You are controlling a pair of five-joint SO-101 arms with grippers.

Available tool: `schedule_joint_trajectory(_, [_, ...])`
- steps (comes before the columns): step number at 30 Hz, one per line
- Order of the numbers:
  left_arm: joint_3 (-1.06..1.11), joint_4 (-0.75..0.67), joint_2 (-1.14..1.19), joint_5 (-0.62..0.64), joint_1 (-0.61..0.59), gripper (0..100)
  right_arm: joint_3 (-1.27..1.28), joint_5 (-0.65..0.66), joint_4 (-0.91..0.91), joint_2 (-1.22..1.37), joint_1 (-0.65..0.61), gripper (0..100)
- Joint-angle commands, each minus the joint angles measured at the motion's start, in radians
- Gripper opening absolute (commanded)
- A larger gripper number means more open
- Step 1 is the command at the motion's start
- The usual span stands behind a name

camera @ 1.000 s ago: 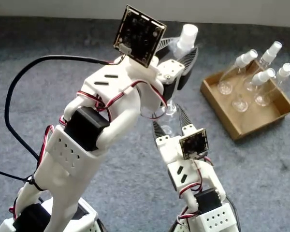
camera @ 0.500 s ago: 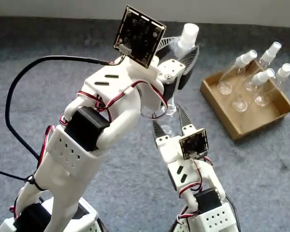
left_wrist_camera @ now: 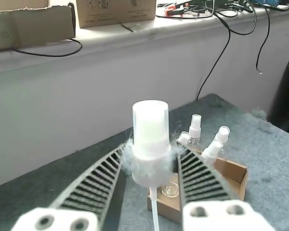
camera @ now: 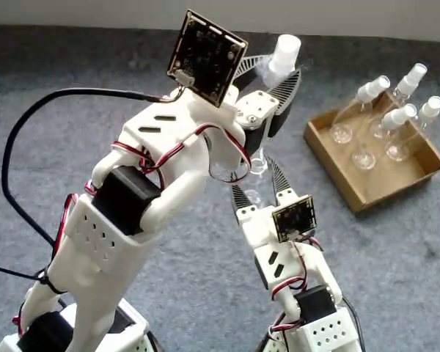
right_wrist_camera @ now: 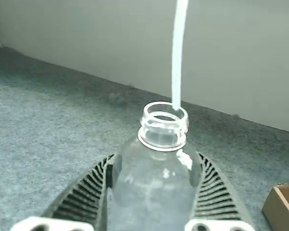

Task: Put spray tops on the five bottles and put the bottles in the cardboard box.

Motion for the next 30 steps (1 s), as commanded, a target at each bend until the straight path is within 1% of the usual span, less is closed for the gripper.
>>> schedule_joint_trajectory(1, [-0.005,-0.015,-0.070,-0.009,-0.010,0,-0.015,-0.008,-0.004,-0.015,0.015,10.5])
schedule_joint_trajectory(7, [-0.001,-0.015,-0.071,-0.009,-0.010,0,-0.015,-0.008,-0.002,-0.015,0.015,10.5])
schedule_joint_trajectory(14, [0.137,-0.020,-0.079,-0.011,-0.010,0,-0.015,-0.008,-0.002,-0.015,0.015,10.5])
schedule_joint_trajectory(30, [0.328,-0.021,-0.082,-0.008,-0.010,0,-0.015,-0.011,0.001,-0.015,0.015,10.5])
